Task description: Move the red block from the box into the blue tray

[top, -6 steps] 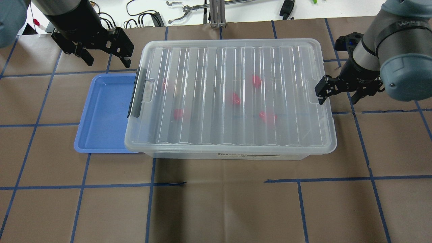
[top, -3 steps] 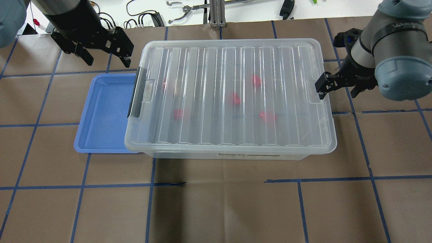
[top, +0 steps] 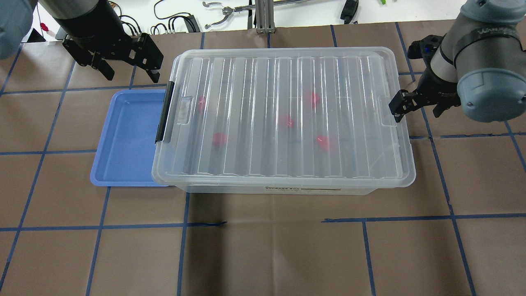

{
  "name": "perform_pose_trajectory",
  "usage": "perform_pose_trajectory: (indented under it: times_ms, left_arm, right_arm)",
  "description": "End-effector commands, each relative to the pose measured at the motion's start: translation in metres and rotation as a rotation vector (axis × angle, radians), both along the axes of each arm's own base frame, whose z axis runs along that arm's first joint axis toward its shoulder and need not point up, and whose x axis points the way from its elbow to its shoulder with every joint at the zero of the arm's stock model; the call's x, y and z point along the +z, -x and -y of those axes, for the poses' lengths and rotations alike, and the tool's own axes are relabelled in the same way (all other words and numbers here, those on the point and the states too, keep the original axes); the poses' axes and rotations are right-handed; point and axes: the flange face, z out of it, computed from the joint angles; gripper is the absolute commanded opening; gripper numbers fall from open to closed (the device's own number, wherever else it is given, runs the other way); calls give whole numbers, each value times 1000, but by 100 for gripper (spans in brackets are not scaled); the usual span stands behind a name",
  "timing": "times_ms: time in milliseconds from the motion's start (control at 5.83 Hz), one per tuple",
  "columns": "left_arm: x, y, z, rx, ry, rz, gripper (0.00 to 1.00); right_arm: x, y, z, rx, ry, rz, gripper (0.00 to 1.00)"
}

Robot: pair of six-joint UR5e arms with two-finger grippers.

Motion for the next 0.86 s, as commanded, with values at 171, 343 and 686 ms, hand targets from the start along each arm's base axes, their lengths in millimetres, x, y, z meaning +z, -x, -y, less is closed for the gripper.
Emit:
perform_pose_trajectory:
  times_ms: [171, 343, 686]
  left_arm:
    - [1, 1, -1, -1, 0, -1, 98]
    - [0, 1, 0, -1, 0, -1, 99]
    - [1, 0, -1, -1, 3, -1, 98]
  right_arm:
    - [-2, 24, 10, 62, 27, -26, 100]
    - [-4, 34, 13, 68, 30, -28, 100]
    - [-4, 64, 11, 53, 27, -27, 100]
